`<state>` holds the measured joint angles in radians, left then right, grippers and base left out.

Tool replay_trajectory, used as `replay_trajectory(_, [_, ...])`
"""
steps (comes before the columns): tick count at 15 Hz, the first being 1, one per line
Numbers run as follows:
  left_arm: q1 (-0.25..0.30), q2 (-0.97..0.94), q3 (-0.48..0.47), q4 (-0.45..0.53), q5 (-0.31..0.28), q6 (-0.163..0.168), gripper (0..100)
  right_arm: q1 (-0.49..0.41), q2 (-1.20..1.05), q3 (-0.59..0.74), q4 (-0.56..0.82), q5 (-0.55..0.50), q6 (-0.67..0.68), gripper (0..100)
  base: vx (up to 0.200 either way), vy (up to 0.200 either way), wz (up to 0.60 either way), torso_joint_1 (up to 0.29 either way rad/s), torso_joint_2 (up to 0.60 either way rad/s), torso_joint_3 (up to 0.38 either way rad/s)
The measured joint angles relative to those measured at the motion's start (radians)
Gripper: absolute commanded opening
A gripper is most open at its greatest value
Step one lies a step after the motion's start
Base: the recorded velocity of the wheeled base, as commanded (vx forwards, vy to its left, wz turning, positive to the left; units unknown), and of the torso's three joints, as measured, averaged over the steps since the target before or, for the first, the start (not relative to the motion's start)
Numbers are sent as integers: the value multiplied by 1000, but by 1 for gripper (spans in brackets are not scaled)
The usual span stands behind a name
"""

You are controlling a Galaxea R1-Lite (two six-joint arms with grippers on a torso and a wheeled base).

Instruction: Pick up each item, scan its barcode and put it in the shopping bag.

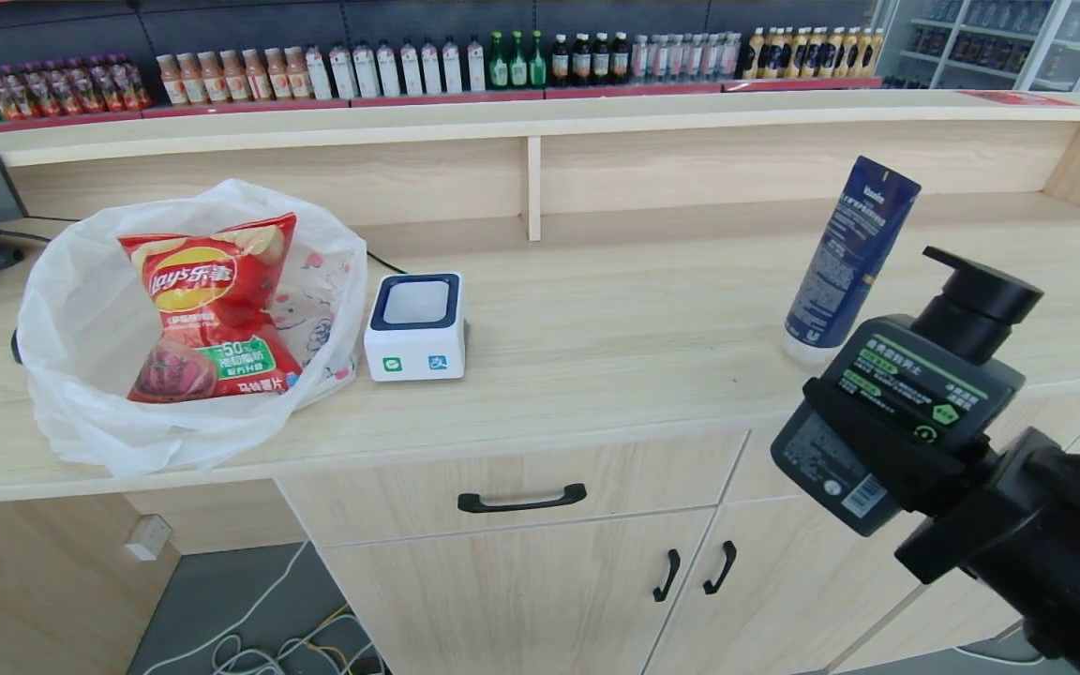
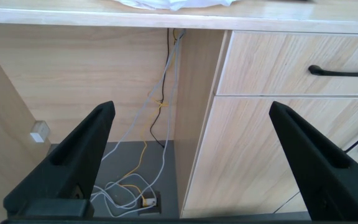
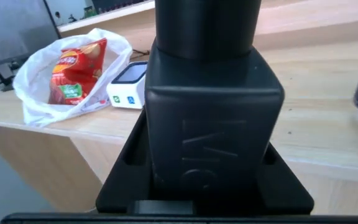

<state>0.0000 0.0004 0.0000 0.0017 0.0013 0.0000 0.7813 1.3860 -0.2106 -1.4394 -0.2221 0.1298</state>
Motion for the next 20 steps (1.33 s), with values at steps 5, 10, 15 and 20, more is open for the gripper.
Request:
replay_trajectory(5, [0, 0, 0, 0, 0, 0, 100, 72, 54, -41, -29, 138, 190, 0, 0, 0, 0, 0, 0, 0])
replay_trajectory(10, [0, 0, 0, 0, 0, 0, 100, 96, 74, -88, -86, 271, 347, 0, 0, 0, 0, 0, 0, 0])
replay_trajectory(15, [0, 0, 0, 0, 0, 0, 100, 135, 86, -144, -87, 274, 489, 0, 0, 0, 0, 0, 0, 0])
replay_trajectory(20, [0, 0, 0, 0, 0, 0, 100, 182, 87, -141, -99, 274, 542, 0, 0, 0, 0, 0, 0, 0])
